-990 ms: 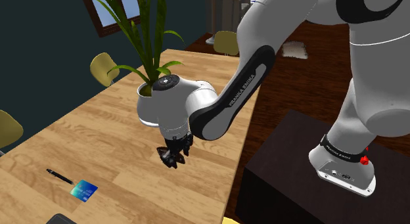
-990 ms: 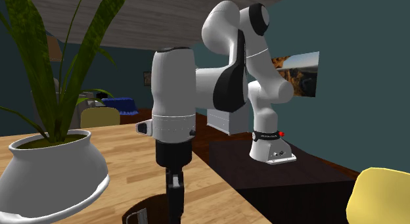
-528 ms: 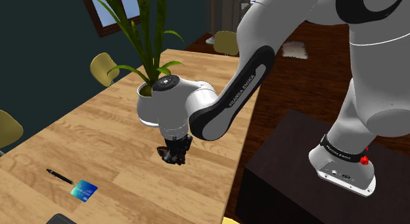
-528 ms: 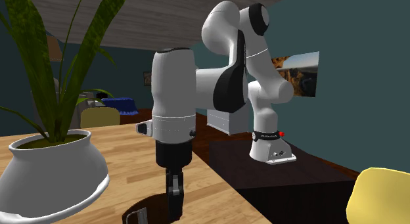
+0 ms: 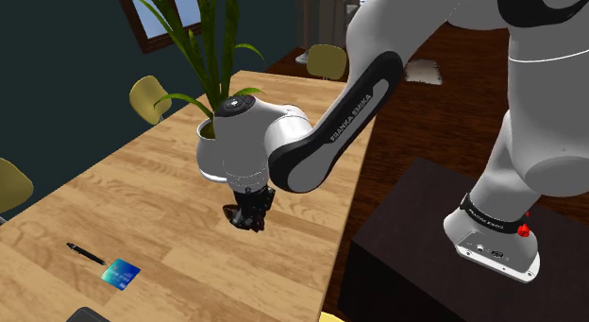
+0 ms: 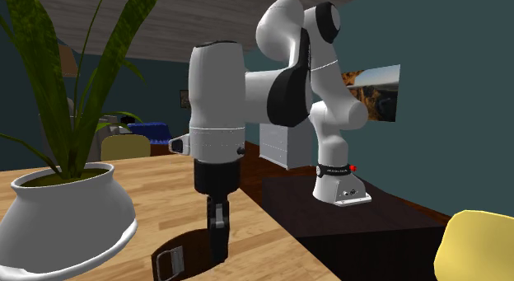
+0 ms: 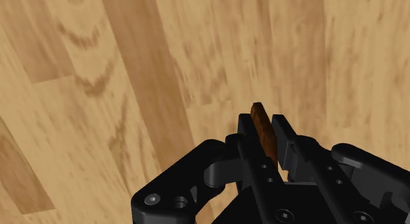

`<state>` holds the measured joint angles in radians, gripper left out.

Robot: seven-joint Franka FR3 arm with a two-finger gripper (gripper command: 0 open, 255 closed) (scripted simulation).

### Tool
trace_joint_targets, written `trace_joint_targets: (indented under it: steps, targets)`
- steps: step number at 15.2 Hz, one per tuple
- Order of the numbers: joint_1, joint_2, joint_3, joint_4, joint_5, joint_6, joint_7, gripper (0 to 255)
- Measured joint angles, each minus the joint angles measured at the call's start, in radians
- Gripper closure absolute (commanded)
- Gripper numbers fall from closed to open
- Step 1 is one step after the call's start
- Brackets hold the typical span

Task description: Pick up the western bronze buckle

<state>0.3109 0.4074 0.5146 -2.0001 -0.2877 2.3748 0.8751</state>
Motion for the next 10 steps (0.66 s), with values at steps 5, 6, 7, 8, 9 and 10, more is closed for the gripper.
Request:
trace_joint_targets:
  steps: [5,6,7,8,9,10]
  targets:
    - [-0.016,-0.047,0.02,0.01,0.036,-0.051,-0.024,255]
    - [-0.021,-0.061,0.025,0.008,0.045,-0.061,-0.03,255]
    - [-0.023,-0.07,0.029,0.012,0.052,-0.073,-0.034,255]
    - [-0.025,-0.076,0.031,0.016,0.057,-0.081,-0.037,255]
    - [-0.028,-0.084,0.034,0.02,0.063,-0.092,-0.043,255]
    - [-0.028,-0.087,0.035,0.023,0.066,-0.098,-0.044,255]
